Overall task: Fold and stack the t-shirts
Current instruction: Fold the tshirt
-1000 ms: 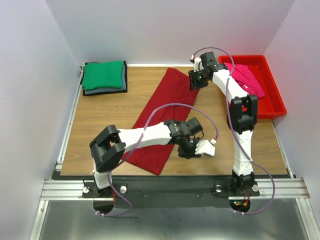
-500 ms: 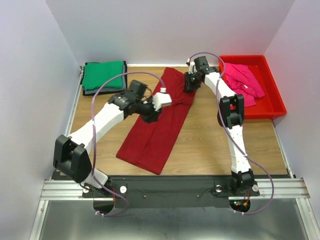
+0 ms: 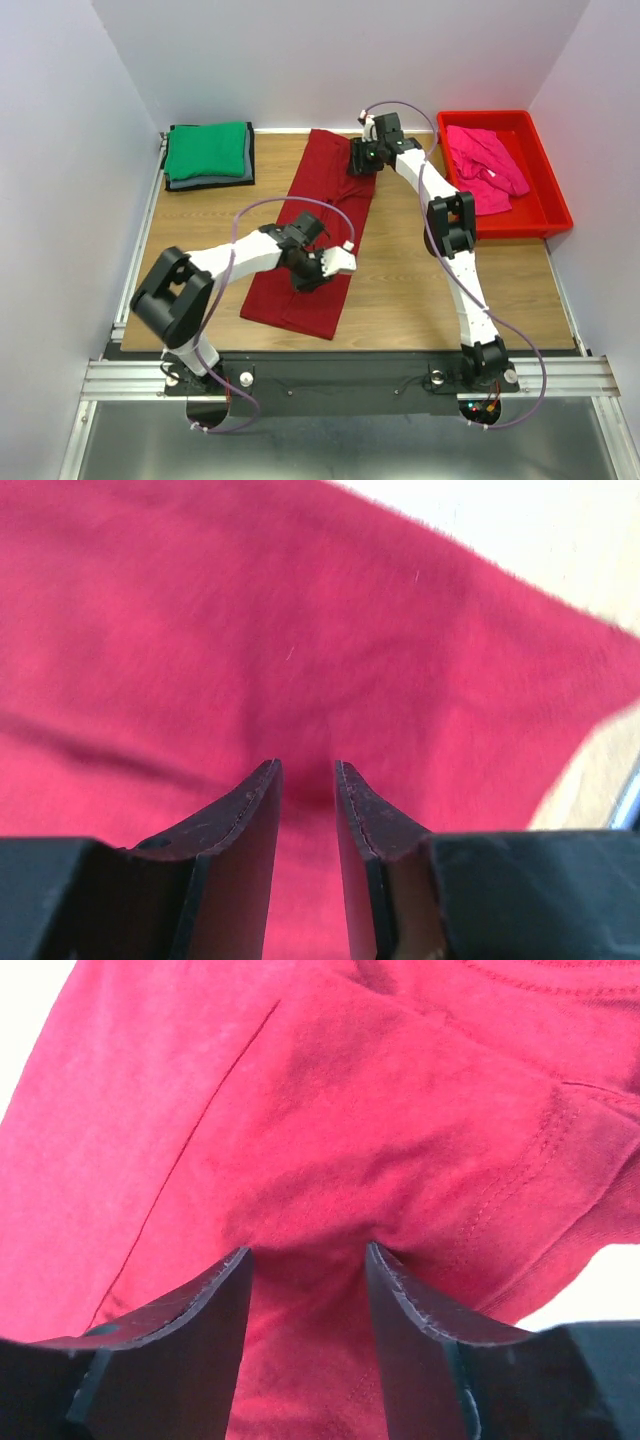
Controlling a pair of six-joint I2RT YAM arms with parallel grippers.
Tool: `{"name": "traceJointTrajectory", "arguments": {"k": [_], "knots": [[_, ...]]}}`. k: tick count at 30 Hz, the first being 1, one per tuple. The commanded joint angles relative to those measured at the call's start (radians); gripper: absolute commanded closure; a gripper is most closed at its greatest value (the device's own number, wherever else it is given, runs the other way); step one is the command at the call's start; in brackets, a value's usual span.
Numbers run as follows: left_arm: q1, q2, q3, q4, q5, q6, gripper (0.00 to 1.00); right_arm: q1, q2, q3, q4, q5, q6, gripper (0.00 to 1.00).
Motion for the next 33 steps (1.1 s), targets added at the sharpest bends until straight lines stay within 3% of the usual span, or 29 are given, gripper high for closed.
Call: {"name": "traceJointTrajectory", "arguments": {"k": [1, 11, 15, 20, 22, 28, 33], "knots": [[-0.085, 0.116, 0.003, 0.093, -0.045, -0.033, 0.62, 0.003, -0.149, -0.075, 0.047, 0.0, 0.008, 0.36], [-0.263, 0.292, 0.067, 0.093, -0.004, -0.113, 0.66, -0.02, -0.47, -0.281, 0.047, 0.012, -0.011, 0.06], [-0.339, 0.335, 0.19, 0.075, 0.033, -0.153, 0.67, -0.038, -0.577, -0.393, 0.043, 0.047, -0.078, 0.04], [-0.349, 0.345, 0.338, 0.029, 0.1, -0.187, 0.62, -0.049, -0.692, -0.58, 0.011, 0.015, -0.182, 0.04], [-0.325, 0.267, 0.357, 0.023, 0.113, -0.167, 0.59, -0.05, -0.732, -0.632, -0.031, -0.002, -0.236, 0.04], [-0.208, -0.054, 0.218, 0.016, 0.217, -0.086, 0.49, -0.057, -0.922, -0.82, -0.231, -0.137, -0.417, 0.04], [-0.193, -0.336, 0.028, -0.066, 0.2, 0.054, 0.44, -0.05, -1.118, -1.015, -0.42, -0.246, -0.702, 0.19]]}}
